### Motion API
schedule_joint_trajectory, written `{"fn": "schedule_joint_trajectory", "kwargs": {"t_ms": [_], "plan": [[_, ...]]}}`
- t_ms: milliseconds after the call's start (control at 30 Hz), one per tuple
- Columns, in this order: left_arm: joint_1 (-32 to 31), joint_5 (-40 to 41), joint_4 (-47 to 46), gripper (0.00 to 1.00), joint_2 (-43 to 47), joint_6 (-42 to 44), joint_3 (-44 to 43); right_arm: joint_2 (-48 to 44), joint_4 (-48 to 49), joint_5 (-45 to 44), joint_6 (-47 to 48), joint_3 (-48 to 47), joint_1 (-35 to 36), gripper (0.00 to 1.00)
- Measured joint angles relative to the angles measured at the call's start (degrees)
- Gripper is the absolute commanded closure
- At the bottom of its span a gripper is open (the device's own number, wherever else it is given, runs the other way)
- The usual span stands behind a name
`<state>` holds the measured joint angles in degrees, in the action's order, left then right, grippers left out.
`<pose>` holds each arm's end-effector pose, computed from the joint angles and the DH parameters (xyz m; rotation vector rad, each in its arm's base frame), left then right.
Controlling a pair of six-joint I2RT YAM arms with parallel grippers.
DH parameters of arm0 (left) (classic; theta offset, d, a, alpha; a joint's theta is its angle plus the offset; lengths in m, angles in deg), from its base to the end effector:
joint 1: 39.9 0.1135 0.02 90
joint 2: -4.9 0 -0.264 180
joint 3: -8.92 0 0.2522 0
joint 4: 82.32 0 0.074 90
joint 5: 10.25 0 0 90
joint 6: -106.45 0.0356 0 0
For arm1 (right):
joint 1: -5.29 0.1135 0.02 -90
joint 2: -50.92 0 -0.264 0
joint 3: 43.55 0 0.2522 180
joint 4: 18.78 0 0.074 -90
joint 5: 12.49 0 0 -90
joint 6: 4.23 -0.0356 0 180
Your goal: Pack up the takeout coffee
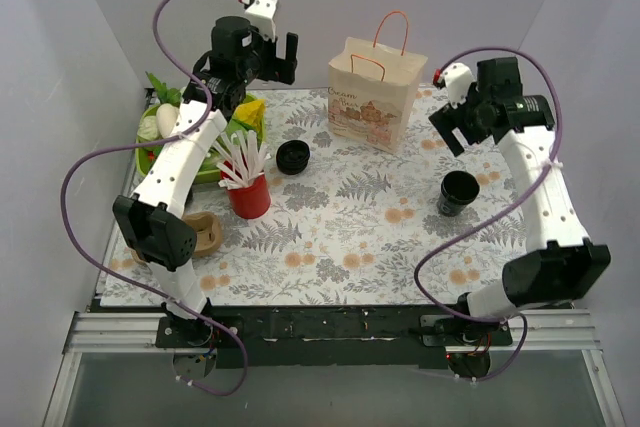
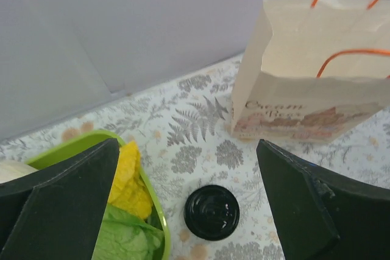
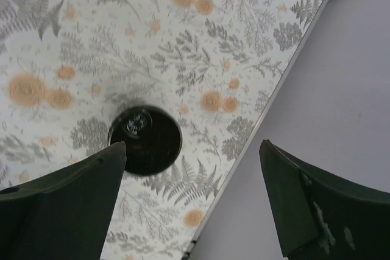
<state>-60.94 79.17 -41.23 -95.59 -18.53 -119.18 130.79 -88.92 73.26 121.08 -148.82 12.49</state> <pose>0.3715 -0.1433 0.4644 -0.2187 1.8498 -0.6982 0.2773 0.0324 0.4045 -0.8259 2.2244 -0.3256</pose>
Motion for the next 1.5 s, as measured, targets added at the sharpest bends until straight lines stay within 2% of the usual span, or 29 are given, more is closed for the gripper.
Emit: {"fn": "schedule_joint_trajectory", "kwargs": {"t_ms": [100,200,367,533,667,733,1200,1500], "plan": [[-1.01,0.35,1.11,0.02,-0.96,-1.25,3.54,7.54,0.94,0.48,-6.49,-7.02,-0.02,0.02],[-2.56,0.74,0.87,0.02,2.38,-1.88,11.15,9.31,1.18,3.04,-10.40,-8.35,-0.02,0.03],[-3.67,-1.79,-0.02,0.02,12.44,0.07,21.38,0.55,0.52,11.61,-9.20,0.61,-0.07,0.13],[-3.54,-6.40,-2.97,0.02,21.16,0.63,27.04,-8.50,-0.90,15.93,-6.86,8.41,-0.15,0.32],[-3.48,-11.41,-3.48,0.02,23.37,0.13,30.84,-8.61,-2.14,17.51,-5.90,12.07,-0.92,0.37],[-3.48,-13.62,-3.34,0.02,23.21,-0.20,32.52,-6.58,-2.69,18.03,-5.68,12.28,-1.33,0.44],[-3.48,-17.53,-2.51,0.02,23.08,-1.90,35.23,3.15,-3.67,15.52,-4.57,12.85,-2.49,0.57],[-3.48,-17.92,-2.51,0.02,23.06,-1.99,35.23,6.12,-3.04,14.12,-3.78,13.86,-2.75,0.61]]}}
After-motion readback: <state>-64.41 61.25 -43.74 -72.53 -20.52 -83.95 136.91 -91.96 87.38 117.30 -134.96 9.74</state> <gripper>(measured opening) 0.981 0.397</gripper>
